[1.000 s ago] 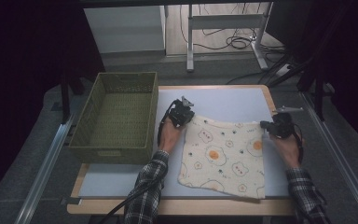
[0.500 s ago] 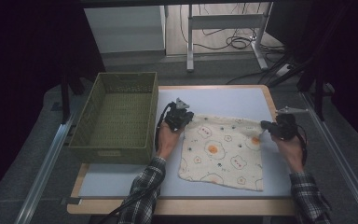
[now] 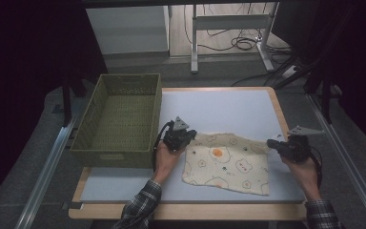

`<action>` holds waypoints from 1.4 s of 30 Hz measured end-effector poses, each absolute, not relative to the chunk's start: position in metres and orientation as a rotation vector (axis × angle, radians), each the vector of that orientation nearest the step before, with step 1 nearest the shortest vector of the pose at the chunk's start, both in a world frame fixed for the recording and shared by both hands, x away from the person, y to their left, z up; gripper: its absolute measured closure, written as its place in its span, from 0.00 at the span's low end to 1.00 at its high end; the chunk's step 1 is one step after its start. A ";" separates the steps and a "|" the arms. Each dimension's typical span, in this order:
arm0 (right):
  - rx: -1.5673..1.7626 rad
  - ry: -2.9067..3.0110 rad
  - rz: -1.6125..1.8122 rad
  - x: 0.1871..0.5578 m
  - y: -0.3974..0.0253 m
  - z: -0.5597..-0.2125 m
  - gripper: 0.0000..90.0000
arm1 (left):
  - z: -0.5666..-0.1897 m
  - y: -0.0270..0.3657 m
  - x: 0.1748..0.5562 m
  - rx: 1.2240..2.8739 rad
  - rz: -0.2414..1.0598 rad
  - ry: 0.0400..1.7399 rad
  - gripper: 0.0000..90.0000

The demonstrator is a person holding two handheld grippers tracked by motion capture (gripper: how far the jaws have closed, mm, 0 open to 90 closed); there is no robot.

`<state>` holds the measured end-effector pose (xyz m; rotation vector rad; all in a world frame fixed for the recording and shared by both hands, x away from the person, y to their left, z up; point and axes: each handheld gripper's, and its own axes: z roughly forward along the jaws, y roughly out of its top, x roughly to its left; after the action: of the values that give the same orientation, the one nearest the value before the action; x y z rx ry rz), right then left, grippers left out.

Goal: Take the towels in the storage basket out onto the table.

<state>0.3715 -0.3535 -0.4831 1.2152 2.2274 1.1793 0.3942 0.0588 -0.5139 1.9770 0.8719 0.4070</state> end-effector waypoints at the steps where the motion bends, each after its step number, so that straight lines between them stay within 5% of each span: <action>1: 1.213 2.234 1.180 0.367 -0.353 -0.484 0.98 | -0.514 0.059 0.391 1.971 0.400 0.871 0.96; 26: 1.113 2.305 1.236 0.274 -0.357 -0.500 0.98 | -0.519 0.081 0.308 1.918 0.283 0.790 0.96; 42: 1.120 2.358 1.274 0.246 -0.357 -0.519 0.97 | -0.536 0.092 0.281 1.937 0.258 0.820 0.96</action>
<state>0.2462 -0.3571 -0.5192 1.1198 2.3582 1.2743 0.2813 0.0916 -0.5359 1.9368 0.8204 0.2579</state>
